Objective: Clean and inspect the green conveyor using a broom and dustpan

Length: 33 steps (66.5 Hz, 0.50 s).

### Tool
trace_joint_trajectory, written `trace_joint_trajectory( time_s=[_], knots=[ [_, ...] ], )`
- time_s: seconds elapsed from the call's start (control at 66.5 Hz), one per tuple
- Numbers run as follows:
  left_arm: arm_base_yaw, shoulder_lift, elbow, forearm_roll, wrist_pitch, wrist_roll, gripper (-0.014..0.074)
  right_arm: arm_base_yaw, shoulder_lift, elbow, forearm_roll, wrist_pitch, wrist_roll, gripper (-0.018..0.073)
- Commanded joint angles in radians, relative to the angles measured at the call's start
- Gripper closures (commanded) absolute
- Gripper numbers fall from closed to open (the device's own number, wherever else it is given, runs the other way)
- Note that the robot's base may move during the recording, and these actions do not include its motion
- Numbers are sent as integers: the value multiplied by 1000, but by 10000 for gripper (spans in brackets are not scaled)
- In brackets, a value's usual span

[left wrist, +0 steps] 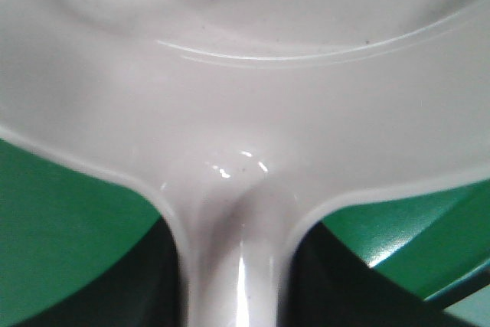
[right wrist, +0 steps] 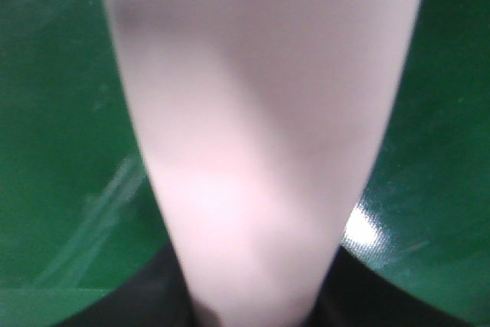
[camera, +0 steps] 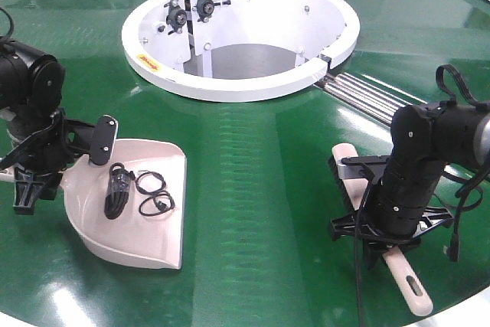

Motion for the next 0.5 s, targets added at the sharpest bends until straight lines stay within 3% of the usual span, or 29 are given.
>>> trace_joint_trajectory(
  time_s=[0.0,0.301,0.481],
  knots=[
    [-11,-45,-25,-6,-5,2,603,-6,-42,-18,-6,-14,-7,561],
    [-11,-45,-25,-12,-4,1,603,-6,-42,-18,-7,12,-1,561],
    [-10,-45,-25,-95,2,-11,599,-6,-42,-18,-8,19,0,554]
  ],
)
